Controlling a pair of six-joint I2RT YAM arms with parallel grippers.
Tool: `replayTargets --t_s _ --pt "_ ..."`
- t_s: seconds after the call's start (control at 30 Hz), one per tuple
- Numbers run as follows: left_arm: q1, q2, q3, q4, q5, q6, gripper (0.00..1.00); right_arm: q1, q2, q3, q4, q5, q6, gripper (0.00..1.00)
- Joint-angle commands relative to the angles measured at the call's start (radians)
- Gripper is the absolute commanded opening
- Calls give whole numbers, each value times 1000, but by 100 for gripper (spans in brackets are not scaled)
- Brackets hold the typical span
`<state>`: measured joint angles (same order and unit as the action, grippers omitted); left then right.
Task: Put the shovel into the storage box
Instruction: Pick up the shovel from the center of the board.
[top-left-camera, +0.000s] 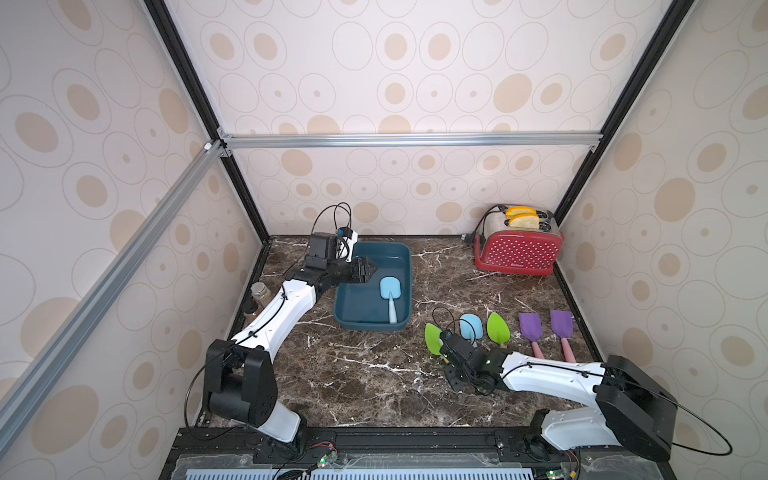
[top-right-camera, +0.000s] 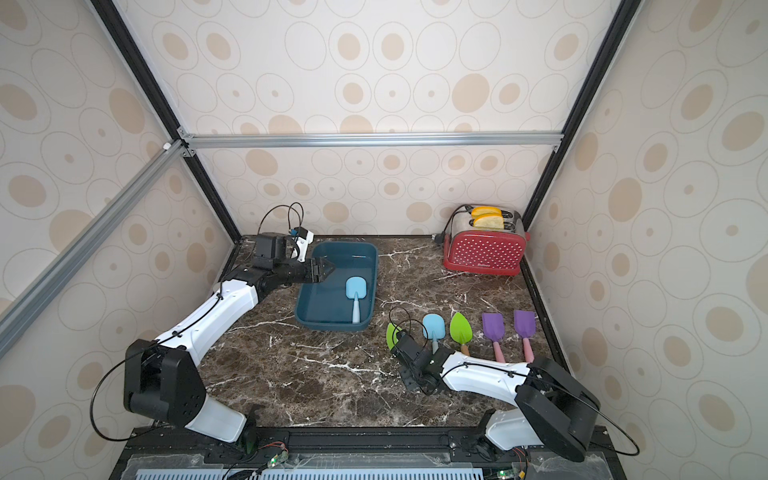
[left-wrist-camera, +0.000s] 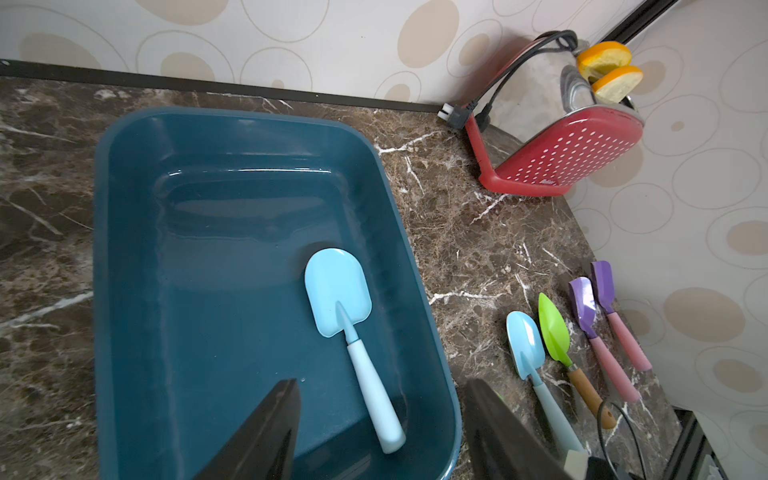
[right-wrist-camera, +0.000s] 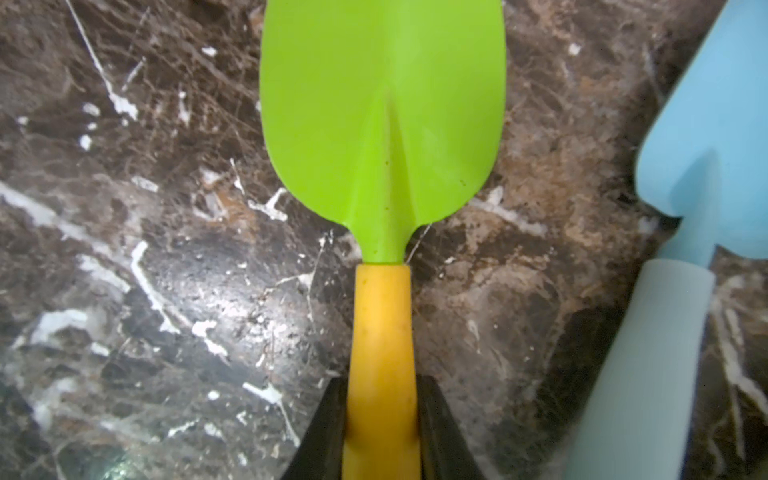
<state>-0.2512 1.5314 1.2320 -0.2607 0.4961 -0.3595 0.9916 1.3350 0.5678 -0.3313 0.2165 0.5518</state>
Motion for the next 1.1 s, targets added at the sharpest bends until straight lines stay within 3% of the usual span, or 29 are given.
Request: replayTargets --t_s 0.0,0.27,0.5,0.83,0.93,1.07 --pt "-12 -23 -35 105 76 -66 67 -1 -47 33 -77 20 -38 11" --pt "-70 -29 -118 186 119 -101 71 -1 -126 187 -148 131 -171 10" --pt "-117 -34 -177 324 194 -185 70 -2 -55 331 -109 172 -289 10" --pt "-180 -61 -223 359 166 -194 66 -3 48 444 -55 164 -369 10" --pt "-185 -49 -221 348 159 -188 64 -4 54 461 -50 159 -377 10" --pt "-187 -19 -224 363 154 -198 53 -4 56 483 -49 157 -387 10"
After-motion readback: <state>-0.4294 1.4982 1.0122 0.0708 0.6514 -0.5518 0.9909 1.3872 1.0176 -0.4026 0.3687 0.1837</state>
